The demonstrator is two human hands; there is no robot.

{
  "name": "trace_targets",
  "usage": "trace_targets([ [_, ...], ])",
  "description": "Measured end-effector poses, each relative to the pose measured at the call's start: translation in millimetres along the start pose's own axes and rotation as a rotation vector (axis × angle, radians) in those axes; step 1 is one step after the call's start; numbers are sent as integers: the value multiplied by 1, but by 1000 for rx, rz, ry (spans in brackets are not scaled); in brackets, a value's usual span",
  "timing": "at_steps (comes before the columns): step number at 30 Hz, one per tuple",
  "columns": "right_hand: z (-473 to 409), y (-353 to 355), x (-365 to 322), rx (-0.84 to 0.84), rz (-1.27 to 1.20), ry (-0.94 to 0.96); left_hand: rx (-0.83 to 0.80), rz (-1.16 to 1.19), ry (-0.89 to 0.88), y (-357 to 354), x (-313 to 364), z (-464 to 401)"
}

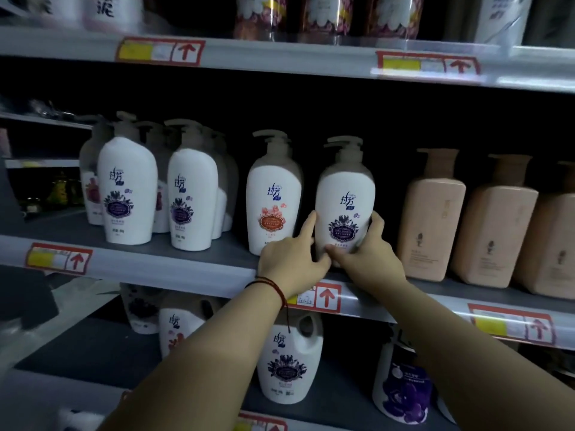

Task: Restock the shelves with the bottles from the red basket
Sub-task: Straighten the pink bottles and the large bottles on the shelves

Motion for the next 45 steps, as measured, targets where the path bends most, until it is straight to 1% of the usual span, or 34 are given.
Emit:
trace_targets([
  [4,1,-1,1,18,6,-5,-11,-27,-14,-2,-3,1],
  [7,0,-1,3,30,13,4,64,-23,-39,2,0,2],
  [9,1,-1,4,43,39,10,235,3,-41,10,3,4],
  [10,1,-2,4,51,57,19,343,24,-5,16,1,7],
  [12,1,-2,2,59,93,38,536,58,136,26,-6,12],
  [13,1,-2,2,59,104,41,556,70,208,28,-9,12],
  [16,0,-3,2,59,117,37,421,99,391,25,-17,2],
  [18,1,-3,2,69,128,35,359,144,527,27,-28,-8],
  [19,1,-3,1,73,135,34,330,153,563,28,-33,-13],
  [21,2,-4,1,71,137,30,249,151,540,27,-42,-21],
  [23,2,-5,1,71,133,22,207,179,481,25,-47,-23],
  [34,2,-3,0,85,136,45,175,84,246,42,-61,-8],
  [45,2,-3,2,68,126,13,209,212,221,34,-71,-9],
])
Point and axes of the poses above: each hand's wrist, its own z-axis away from the middle knuckle, its own y-axis out of the back of the hand, x = y × z, the point moved 5 cm from there along -z, towards the middle knuckle
